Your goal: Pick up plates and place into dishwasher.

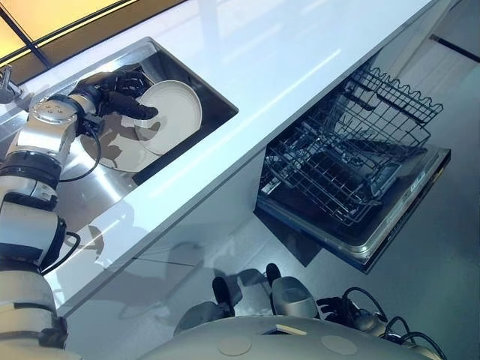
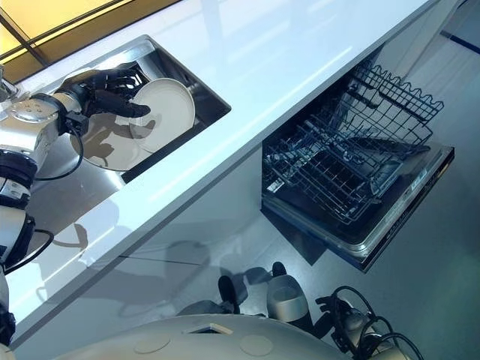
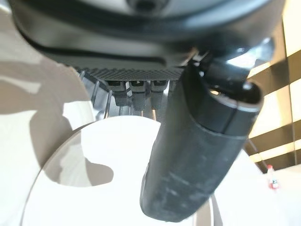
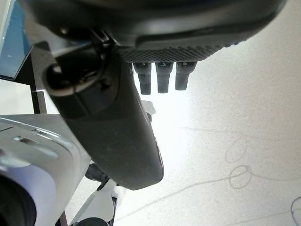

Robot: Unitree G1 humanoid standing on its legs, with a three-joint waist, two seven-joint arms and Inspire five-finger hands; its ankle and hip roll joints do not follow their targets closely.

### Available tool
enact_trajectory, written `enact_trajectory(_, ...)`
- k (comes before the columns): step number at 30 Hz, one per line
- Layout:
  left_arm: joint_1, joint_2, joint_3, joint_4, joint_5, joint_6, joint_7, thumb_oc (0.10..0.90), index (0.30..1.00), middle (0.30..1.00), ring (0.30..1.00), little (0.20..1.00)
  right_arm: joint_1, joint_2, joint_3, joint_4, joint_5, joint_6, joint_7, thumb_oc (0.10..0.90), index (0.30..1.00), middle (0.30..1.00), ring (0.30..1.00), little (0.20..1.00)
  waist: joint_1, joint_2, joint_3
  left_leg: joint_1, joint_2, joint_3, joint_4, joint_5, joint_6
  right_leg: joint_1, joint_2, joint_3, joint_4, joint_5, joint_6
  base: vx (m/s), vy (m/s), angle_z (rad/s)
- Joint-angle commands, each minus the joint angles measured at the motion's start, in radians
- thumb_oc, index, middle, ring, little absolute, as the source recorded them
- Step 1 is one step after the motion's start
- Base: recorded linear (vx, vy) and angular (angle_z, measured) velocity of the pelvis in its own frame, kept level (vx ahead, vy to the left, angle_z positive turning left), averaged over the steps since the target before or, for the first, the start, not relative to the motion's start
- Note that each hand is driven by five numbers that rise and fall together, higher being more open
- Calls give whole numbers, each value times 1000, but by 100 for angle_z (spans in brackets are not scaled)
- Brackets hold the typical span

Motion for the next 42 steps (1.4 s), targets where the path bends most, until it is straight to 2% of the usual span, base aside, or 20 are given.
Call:
enact_trajectory(1,-226,89,10,26,-1,-65,-40,800,900,900,900,900,27,-63,9,-3,-3,-1,-4,800,900,900,900,900,-8,35,-32,13,-63,7,75,-159,64,-152,4,33,91,132,76,0,0,0)
enact_trajectory(11,-211,93,-11,7,-25,-55,-150,800,900,900,900,900,29,-72,1,-17,-4,2,-8,800,900,900,900,900,-8,44,-22,13,-62,5,65,-152,61,-151,7,29,84,126,76,-22,4,2)
enact_trajectory(16,-210,88,-24,16,-32,-22,-218,800,900,900,900,900,21,-76,-4,-24,2,6,-7,800,900,900,900,900,-10,45,-16,8,-61,9,62,-147,58,-152,10,30,78,125,75,-33,-5,2)
enact_trajectory(20,-187,78,-12,11,-92,6,-239,800,900,900,900,900,22,-78,-12,-23,-1,5,-5,800,900,900,900,900,-11,46,-14,7,-61,12,64,-145,57,-151,11,29,75,124,76,-8,-1,0)
enact_trajectory(21,-185,77,-10,10,-94,5,-238,731,841,841,841,831,22,-78,-12,-23,-2,5,-5,800,900,900,900,900,-11,46,-14,8,-61,12,64,-145,57,-151,11,29,74,123,76,0,0,0)
enact_trajectory(22,-180,76,-4,6,-105,3,-233,484,629,629,629,584,24,-77,-13,-23,-4,6,-6,800,900,900,900,900,-11,47,-15,9,-61,11,64,-145,56,-151,11,29,75,124,76,0,0,0)
enact_trajectory(24,-175,74,5,2,-116,-7,-219,224,406,406,406,324,25,-76,-12,-22,-6,5,-8,800,900,900,900,900,-12,48,-16,11,-61,11,62,-145,56,-150,11,28,74,124,76,0,0,0)
enact_trajectory(26,-175,73,13,0,-122,-28,-195,100,300,300,300,200,26,-75,-11,-21,-9,3,-11,800,900,900,900,900,-12,49,-16,13,-61,10,61,-145,56,-149,12,28,74,121,75,0,0,0)
enact_trajectory(32,-205,75,13,-9,-152,-66,-149,100,300,300,300,200,24,-76,-2,-29,-8,5,-11,800,900,900,900,900,-14,48,-19,15,-61,7,57,-145,57,-148,15,27,72,115,75,-3,-9,3)
enact_trajectory(33,-210,77,11,-11,-159,-70,-147,144,338,338,338,244,23,-76,0,-29,-6,6,-10,800,900,900,900,900,-13,47,-20,16,-61,6,56,-145,57,-146,16,26,71,114,75,-8,-31,-1)
enact_trajectory(38,-210,81,13,-24,-165,-72,-148,207,392,392,392,307,26,-75,2,-29,-8,2,-13,800,900,900,900,900,-11,47,-25,19,-58,4,52,-144,55,-140,20,27,65,105,75,-4,-13,0)
enact_trajectory(42,-210,78,12,-27,-167,-71,-144,218,401,401,401,318,21,-74,3,-31,-1,-1,-20,800,900,900,900,900,-10,47,-26,19,-57,2,49,-142,55,-138,23,28,64,101,74,0,0,0)
